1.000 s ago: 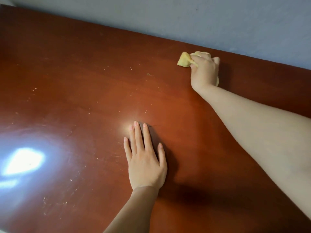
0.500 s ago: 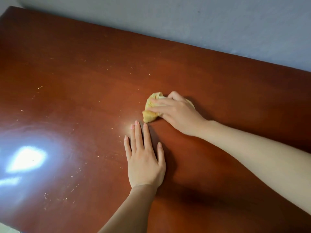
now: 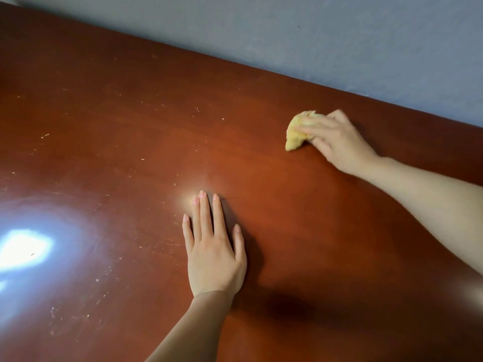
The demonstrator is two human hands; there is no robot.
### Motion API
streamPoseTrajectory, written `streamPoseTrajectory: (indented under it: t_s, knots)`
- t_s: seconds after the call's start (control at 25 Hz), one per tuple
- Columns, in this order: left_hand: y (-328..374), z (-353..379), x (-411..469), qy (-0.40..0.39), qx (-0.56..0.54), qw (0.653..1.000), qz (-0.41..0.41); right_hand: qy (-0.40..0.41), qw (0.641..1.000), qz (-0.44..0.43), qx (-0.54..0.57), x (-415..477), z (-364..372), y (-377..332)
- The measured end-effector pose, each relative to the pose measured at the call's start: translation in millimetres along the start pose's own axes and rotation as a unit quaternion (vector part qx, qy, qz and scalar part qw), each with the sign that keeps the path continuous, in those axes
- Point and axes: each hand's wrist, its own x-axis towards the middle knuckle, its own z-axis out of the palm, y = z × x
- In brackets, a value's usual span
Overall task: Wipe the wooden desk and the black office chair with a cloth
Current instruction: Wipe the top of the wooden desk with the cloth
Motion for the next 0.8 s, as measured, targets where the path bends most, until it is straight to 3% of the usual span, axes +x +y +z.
streamPoseTrajectory:
  t_s: [0.2,0.4,0.48,0.6,0.8]
  knots:
    - [4.2,0.5,-2.5,-0.019,0.015,1.000,0.010,0.083,0.983,0.163,-0.021,58.1,14.9,7.0]
    - [2.8,0.2,-2.5,-0.025,0.023,0.999,0.013,0.084,0.956,0.279,-0.042,117.9,35.3,-14.3]
    - [3.3,-0.3,-1.4,-0.022,0.020,0.999,0.012,0.055,0.968,0.244,-0.005,137.5,41.2,-39.6]
    - [3.2,-0.4,-1.0,-0.022,0.025,0.999,0.009,-0.009,0.993,0.111,0.038,142.5,55.0,-88.5]
    - [3.5,-2.9,0.6,-0.023,0.025,0.999,0.006,-0.062,0.993,-0.070,0.065,90.2,69.8,-139.5]
